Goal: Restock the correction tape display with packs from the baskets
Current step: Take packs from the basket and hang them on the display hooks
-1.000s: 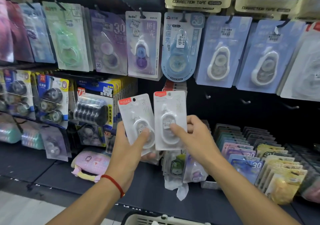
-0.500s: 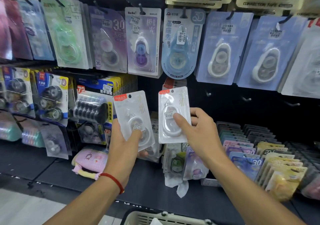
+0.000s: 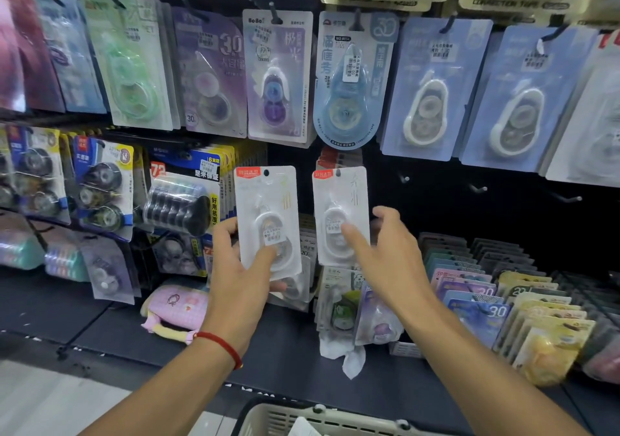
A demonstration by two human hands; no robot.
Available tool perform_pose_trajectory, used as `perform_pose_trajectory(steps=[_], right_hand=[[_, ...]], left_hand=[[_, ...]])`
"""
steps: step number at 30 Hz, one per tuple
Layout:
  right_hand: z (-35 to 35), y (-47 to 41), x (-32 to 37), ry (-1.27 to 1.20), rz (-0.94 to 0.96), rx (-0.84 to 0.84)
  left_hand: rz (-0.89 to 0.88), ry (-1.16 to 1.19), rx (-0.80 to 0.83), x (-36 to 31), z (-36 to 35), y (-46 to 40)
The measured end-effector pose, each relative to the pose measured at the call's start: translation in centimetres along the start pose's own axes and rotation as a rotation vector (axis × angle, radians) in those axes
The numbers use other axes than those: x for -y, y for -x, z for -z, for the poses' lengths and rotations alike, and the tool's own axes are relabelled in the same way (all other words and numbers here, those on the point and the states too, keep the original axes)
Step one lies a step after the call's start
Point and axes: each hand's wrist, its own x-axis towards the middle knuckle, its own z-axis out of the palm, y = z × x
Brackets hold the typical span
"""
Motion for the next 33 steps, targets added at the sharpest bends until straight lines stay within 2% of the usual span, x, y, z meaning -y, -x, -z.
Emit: perform_pose_trajectory(steps=[2, 5, 7, 12, 15, 24, 26, 29, 31, 33], right_hand=[[-0.2, 0.1, -0.2, 0.097, 0.085, 0.022], [-0.7, 0.6, 0.2, -0.214, 0.073, 0.306], [-1.2, 0.9, 0.2, -0.321, 0.062, 0.385], [-1.0, 0.8, 0.0, -0.479, -0.017, 0.242], [-0.7, 0.8, -0.2, -0.482, -0.051, 0.207], [-0.6, 0.8, 0.5, -0.591, -0.042, 0.078], [-0.5, 0.6, 0.1, -0.508, -0.042, 0.083], [-0.9, 0.8, -1.3, -0.004, 0.031, 0.037], [-1.3, 1.4, -1.9, 0.263, 0.234, -0.065], [-2.0, 1.5, -2.2, 0.394, 0.482, -0.083]], left_hand=[[0.022, 0.032, 0.07, -0.2, -0.2, 0.1], [0.094, 0.096, 0.219, -0.3, -0.7, 0.7], [0.138, 0.124, 0.306, -0.2, -1.0, 1.0], [0.123, 0.055, 0.27, 0.5, -1.0, 0.6], [0.125, 0.038, 0.287, 0.6, -1.0, 0.7], [0.079, 0.116, 0.33, -0.1, -1.0, 0.9], [0.048, -0.021, 0.328, -0.1, -0.9, 0.7], [-0.075, -0.39, 0.266, -0.2, 0.1, 0.1], [-0.238, -0.597, 0.147, -0.3, 1.3, -0.7], [-0.388, -0.793, 0.011, -0.4, 2.5, -1.9]])
